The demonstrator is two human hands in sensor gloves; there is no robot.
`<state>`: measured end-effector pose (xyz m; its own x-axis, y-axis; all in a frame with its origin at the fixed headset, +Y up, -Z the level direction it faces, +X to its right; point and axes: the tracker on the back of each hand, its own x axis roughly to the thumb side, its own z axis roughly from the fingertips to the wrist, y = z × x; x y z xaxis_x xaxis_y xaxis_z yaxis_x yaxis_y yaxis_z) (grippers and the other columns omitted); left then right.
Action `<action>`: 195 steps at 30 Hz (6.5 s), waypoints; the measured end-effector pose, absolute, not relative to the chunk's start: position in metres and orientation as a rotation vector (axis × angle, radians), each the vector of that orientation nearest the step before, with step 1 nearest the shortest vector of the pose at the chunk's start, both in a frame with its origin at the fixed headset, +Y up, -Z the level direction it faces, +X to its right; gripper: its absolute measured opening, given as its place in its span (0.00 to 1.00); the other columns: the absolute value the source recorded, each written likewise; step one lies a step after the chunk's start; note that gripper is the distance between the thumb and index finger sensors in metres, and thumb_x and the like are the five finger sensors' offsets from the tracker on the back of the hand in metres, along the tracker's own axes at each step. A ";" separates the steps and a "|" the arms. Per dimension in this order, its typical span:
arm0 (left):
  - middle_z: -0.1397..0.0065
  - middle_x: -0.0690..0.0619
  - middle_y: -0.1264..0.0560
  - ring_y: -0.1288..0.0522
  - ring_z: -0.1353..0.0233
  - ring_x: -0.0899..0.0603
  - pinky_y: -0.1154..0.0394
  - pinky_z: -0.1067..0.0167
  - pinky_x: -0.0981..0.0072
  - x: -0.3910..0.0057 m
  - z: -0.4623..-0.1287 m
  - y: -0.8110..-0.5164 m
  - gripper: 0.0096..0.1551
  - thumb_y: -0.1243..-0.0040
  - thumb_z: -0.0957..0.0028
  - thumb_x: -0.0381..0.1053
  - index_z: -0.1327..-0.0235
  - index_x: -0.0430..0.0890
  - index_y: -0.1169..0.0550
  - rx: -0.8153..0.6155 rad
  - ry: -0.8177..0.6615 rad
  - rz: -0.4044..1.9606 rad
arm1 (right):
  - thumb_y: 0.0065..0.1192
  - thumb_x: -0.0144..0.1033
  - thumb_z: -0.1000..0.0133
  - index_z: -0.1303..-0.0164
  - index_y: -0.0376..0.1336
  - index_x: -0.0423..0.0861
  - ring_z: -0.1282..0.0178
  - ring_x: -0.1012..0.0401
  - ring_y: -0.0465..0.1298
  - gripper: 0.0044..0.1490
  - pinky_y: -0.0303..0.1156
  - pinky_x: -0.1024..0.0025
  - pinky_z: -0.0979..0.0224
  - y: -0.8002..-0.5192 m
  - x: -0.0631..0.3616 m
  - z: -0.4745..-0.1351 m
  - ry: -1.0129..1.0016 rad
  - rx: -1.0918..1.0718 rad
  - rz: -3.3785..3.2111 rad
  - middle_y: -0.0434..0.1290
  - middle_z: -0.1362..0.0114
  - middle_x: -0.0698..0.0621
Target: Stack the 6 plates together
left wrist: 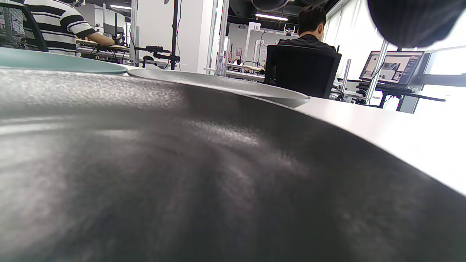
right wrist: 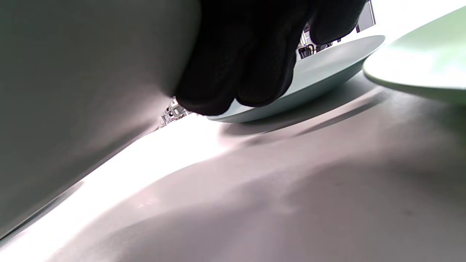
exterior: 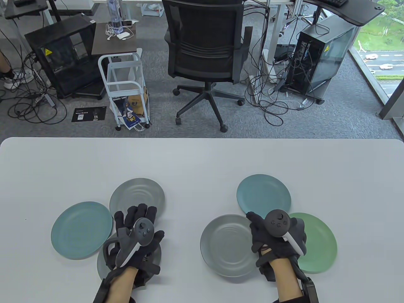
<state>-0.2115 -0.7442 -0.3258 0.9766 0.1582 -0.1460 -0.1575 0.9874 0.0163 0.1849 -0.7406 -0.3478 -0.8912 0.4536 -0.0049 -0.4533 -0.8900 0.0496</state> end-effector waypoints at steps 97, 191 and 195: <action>0.16 0.74 0.55 0.68 0.14 0.57 0.76 0.18 0.52 -0.300 -0.335 -0.757 0.26 0.35 0.59 0.62 0.45 0.76 0.23 -0.250 0.640 0.085 | 0.50 0.61 0.41 0.26 0.60 0.55 0.29 0.52 0.71 0.35 0.53 0.44 0.18 -0.763 0.109 -0.337 0.003 0.126 2.883 0.78 0.34 0.54; 0.51 0.58 0.18 0.27 0.33 0.51 0.59 0.16 0.47 -0.216 -0.364 -0.731 0.22 0.43 0.58 0.54 0.48 0.61 0.23 -0.261 0.318 0.595 | 0.50 0.59 0.40 0.27 0.60 0.52 0.30 0.52 0.72 0.34 0.53 0.44 0.18 -0.756 0.138 -0.344 0.000 0.015 2.767 0.78 0.41 0.56; 0.51 0.58 0.18 0.27 0.33 0.51 0.59 0.16 0.47 -0.203 -0.370 -0.729 0.22 0.43 0.58 0.54 0.48 0.61 0.23 -0.260 0.294 0.587 | 0.50 0.59 0.40 0.27 0.60 0.52 0.30 0.52 0.71 0.34 0.52 0.44 0.18 -0.756 0.140 -0.344 0.006 0.006 2.768 0.77 0.41 0.56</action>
<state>-0.2032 -0.7294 -0.3703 0.7932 0.5029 -0.3433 -0.5763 0.8021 -0.1565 0.1399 -0.7557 -0.3437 -0.9309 0.3652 0.0036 -0.3652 -0.9309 0.0048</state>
